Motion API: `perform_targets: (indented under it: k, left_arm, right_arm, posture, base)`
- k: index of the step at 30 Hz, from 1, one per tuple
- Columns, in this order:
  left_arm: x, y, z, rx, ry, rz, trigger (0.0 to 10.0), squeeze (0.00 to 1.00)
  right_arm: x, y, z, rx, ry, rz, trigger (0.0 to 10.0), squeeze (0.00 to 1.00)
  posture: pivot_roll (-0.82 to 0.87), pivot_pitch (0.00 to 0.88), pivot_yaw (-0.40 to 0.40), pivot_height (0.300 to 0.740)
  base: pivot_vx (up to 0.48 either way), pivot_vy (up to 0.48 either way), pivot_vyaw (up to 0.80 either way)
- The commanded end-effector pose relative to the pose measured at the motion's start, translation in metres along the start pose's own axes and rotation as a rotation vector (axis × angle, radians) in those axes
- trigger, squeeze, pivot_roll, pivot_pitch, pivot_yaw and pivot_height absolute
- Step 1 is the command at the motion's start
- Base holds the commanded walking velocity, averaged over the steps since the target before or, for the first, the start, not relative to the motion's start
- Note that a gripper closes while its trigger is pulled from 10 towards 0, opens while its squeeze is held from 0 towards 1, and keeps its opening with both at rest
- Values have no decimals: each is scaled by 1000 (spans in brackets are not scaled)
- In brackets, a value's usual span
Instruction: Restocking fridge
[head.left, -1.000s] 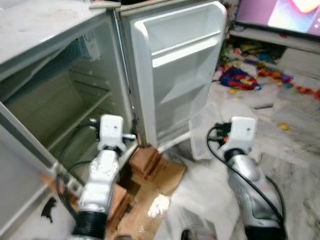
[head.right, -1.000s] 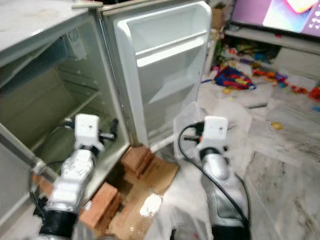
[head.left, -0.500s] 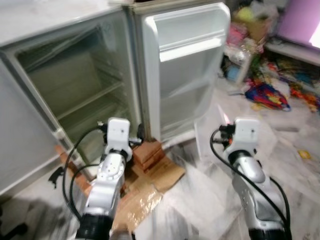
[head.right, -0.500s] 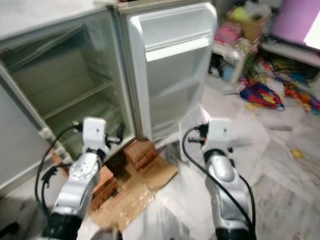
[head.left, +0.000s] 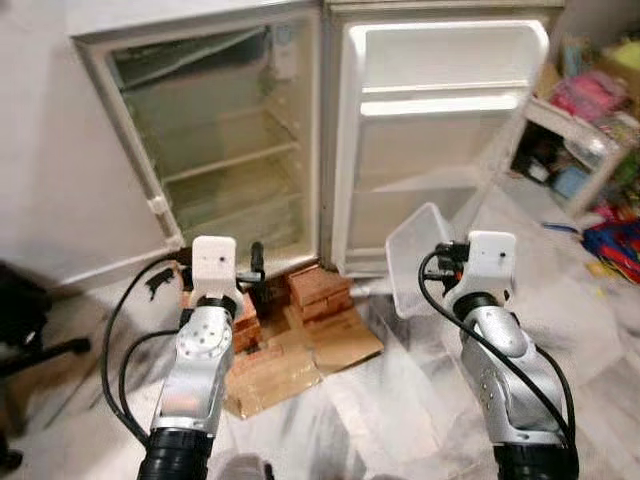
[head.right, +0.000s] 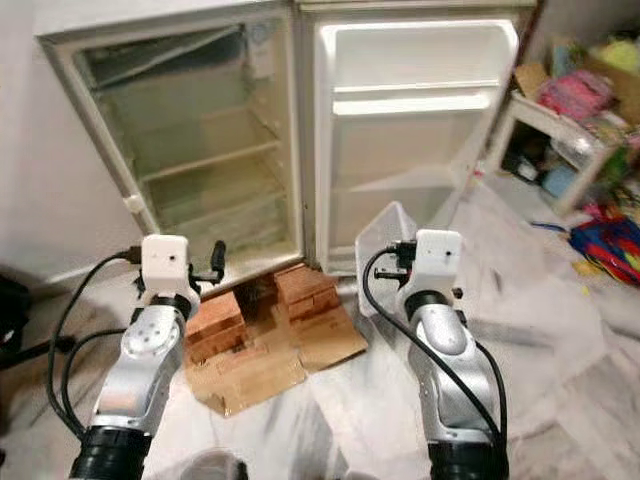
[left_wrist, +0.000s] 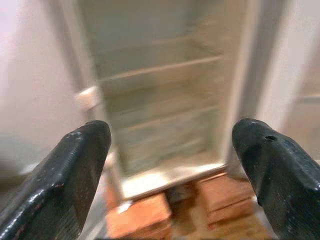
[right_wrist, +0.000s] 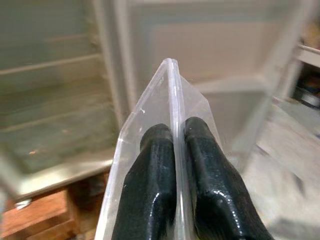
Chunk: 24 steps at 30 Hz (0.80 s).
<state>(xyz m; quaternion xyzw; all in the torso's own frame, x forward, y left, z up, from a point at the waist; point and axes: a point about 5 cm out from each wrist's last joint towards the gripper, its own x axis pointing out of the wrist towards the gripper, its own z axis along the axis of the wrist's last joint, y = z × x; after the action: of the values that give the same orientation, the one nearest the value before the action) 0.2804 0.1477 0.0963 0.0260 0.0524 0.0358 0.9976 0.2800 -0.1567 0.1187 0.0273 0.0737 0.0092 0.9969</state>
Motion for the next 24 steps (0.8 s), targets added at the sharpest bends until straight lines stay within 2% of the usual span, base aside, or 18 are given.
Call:
perform_targets:
  k: [1, 5, 8, 11, 15, 18, 22, 24]
  left_arm:
    - [-5, 10, -5, -2, 28, 44, 10000, 0]
    - [-14, 18, 2, -12, 22, 86, 10000, 0]
    - [-24, 33, 5, -8, 32, 153, 10000, 0]
    - [-26, 36, 4, -18, 45, 160, 10000, 0]
    - [-24, 27, 2, -12, 31, 115, 10000, 0]
    - [-21, 18, 12, -19, -35, 58, 10000, 0]
    - [-22, 22, 9, -4, -35, 73, 10000, 0]
    - [-23, 23, 6, -36, -32, 73, 10000, 0]
  right_arm:
    - [2, 7, 0, 11, 1, 34, 10000, 0]
    - [6, 5, 6, 9, -18, 45, 10000, 0]
    - [9, -1, 15, 21, -50, 37, 10000, 0]
    - [10, -2, 17, 27, -55, 36, 10000, 0]
    - [15, 1, 19, 27, -62, 48, 10000, 0]
    - [13, 1, 18, 56, -63, 50, 10000, 0]
    - [9, 3, 15, 97, -66, 70, 10000, 0]
    - [7, 6, 13, 122, -67, 91, 10000, 0]
  posture:
    - [85, 0, -24, 740]
    - [109, 0, -19, 740]
    - [127, 0, -20, 740]
    - [118, 0, -20, 740]
    - [97, 0, -31, 740]
    - [88, 0, -38, 740]
    - [78, 0, -39, 740]
    - [69, 0, -40, 740]
  base:
    - [0, 0, 0]
    - [0, 0, 0]
    - [0, 0, 0]
    - [0, 0, 0]
    - [0, 0, 0]
    - [0, 0, 0]
    - [0, 0, 0]
    - [0, 0, 0]
